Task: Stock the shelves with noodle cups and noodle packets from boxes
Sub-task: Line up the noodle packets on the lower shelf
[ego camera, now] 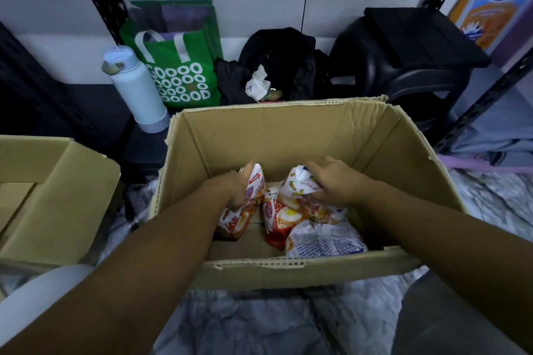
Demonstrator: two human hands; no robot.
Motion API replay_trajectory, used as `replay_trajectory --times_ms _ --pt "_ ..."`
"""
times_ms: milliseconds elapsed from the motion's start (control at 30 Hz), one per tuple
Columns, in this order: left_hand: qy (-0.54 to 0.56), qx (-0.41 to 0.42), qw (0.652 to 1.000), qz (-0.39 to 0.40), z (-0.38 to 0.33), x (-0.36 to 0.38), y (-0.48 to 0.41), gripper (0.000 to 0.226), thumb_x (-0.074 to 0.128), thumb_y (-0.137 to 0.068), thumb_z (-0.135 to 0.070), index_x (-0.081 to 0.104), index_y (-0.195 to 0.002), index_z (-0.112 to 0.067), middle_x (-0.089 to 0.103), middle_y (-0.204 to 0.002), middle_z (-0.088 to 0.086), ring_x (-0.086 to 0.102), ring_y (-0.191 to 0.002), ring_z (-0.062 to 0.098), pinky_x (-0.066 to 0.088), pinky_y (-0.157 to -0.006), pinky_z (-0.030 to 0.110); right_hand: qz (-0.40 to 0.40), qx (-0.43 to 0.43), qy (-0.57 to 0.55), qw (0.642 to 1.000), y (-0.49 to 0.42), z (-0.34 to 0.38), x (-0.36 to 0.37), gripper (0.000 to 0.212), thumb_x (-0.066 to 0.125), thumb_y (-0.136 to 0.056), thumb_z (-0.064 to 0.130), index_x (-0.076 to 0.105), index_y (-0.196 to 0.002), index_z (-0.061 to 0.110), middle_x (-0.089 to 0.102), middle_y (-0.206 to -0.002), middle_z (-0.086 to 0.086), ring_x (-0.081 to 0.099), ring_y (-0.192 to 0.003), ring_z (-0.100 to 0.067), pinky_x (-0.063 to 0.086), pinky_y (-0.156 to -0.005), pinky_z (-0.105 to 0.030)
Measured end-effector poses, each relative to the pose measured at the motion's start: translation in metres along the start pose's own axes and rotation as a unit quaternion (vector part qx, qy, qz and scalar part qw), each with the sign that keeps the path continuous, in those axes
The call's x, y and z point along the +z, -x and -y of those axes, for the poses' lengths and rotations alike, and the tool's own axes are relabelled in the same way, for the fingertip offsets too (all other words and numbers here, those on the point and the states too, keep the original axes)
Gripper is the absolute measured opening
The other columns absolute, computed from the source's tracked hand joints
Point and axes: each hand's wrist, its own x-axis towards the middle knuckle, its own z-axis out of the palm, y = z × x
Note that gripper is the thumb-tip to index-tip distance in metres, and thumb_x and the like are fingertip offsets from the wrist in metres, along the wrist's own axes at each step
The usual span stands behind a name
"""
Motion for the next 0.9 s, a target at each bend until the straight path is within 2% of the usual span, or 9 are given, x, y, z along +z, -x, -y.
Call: replay_trajectory --times_ms 67,133,200,267,367,500,633,733,900 --pt "0.003 0.004 1.0 0.007 -0.003 0.002 -0.003 0.128 0.074 -0.089 -0.009 -0.033 -0.155 -0.031 0.028 -0.157 0.028 0.052 -0.131 0.041 0.048 -0.095 0.041 0.033 0.012 0.066 0.997 -0.008 -0.003 0.0 0.089 0.053 -0.095 0.066 0.004 -0.162 0.035 0.017 -0.169 -0.009 0.027 -0.146 -0.039 0.025 -0.115 -0.053" --pt "0.001 -0.003 0.999 0.032 -0.003 0.008 -0.008 0.132 0.075 -0.087 -0.01 -0.037 -0.152 -0.036 0.016 -0.163 0.026 0.05 -0.134 0.042 0.051 -0.101 0.044 0.078 0.01 0.067 0.995 -0.01 -0.005 0.004 0.096 0.055 -0.091 0.071 -0.016 -0.154 0.055 0.002 -0.171 -0.004 0.021 -0.148 -0.045 0.025 -0.111 -0.067" --pt "0.002 -0.013 0.998 0.059 -0.001 0.015 -0.015 0.133 0.076 -0.085 -0.017 -0.038 -0.15 -0.041 0.004 -0.167 0.024 0.047 -0.137 0.044 0.051 -0.104 0.049 0.101 -0.009 0.067 0.993 -0.008 -0.008 0.008 0.111 0.069 -0.085 0.065 -0.024 -0.146 0.064 -0.001 -0.17 -0.005 0.027 -0.145 -0.046 0.033 -0.106 -0.067" --pt "0.004 -0.014 0.998 0.064 -0.001 0.02 -0.021 0.134 0.079 -0.084 -0.033 -0.038 -0.149 -0.043 0.002 -0.167 0.024 0.044 -0.139 0.044 0.05 -0.106 0.05 0.106 -0.019 0.08 0.991 -0.01 -0.013 0.01 0.122 0.079 -0.081 0.057 -0.027 -0.141 0.067 0.0 -0.168 -0.009 0.029 -0.143 -0.045 0.037 -0.106 -0.064" --pt "-0.005 -0.01 0.999 0.051 -0.003 0.026 -0.03 0.139 0.082 -0.078 -0.057 -0.037 -0.15 -0.042 0.001 -0.166 0.028 0.037 -0.144 0.046 0.043 -0.112 0.05 0.1 -0.028 0.076 0.992 -0.019 -0.02 0.014 0.123 0.08 -0.08 0.056 -0.026 -0.141 0.068 0.006 -0.165 -0.014 0.033 -0.141 -0.042 0.044 -0.107 -0.057" --pt "-0.021 -0.029 0.998 0.042 -0.008 0.036 -0.037 0.144 0.083 -0.073 -0.065 -0.033 -0.154 -0.038 0.002 -0.164 0.031 0.036 -0.144 0.049 0.041 -0.112 0.047 0.073 -0.019 0.096 0.993 -0.03 -0.02 0.024 0.118 0.078 -0.076 0.066 -0.015 -0.148 0.062 0.018 -0.16 -0.017 0.042 -0.134 -0.04 0.05 -0.1 -0.054" --pt "-0.022 -0.047 0.998 0.031 -0.012 0.038 -0.047 0.149 0.087 -0.069 -0.062 -0.031 -0.155 -0.037 0.006 -0.162 0.029 0.04 -0.141 0.047 0.043 -0.108 0.047 0.036 -0.017 0.133 0.99 -0.038 -0.017 0.031 0.111 0.073 -0.077 0.071 -0.007 -0.153 0.054 0.03 -0.153 -0.018 0.051 -0.122 -0.037 0.056 -0.088 -0.047" --pt "-0.02 -0.05 0.998 0.024 -0.013 0.04 -0.05 0.148 0.089 -0.069 -0.058 -0.029 -0.156 -0.038 0.008 -0.161 0.027 0.046 -0.137 0.046 0.045 -0.104 0.045 0.007 -0.024 0.157 0.987 -0.038 -0.014 0.033 0.102 0.069 -0.08 0.07 0.001 -0.153 0.051 0.04 -0.141 -0.015 0.057 -0.11 -0.034 0.056 -0.076 -0.042" --pt "-0.039 -0.05 0.998 0.002 -0.015 0.042 -0.056 0.134 0.086 -0.078 -0.041 -0.023 -0.157 -0.043 0.015 -0.157 0.025 0.05 -0.134 0.042 0.049 -0.1 0.046 -0.016 -0.027 0.155 0.987 -0.04 -0.011 0.034 0.095 0.072 -0.081 0.063 0.006 -0.149 0.052 0.043 -0.134 -0.011 0.057 -0.109 -0.034 0.049 -0.071 -0.039"
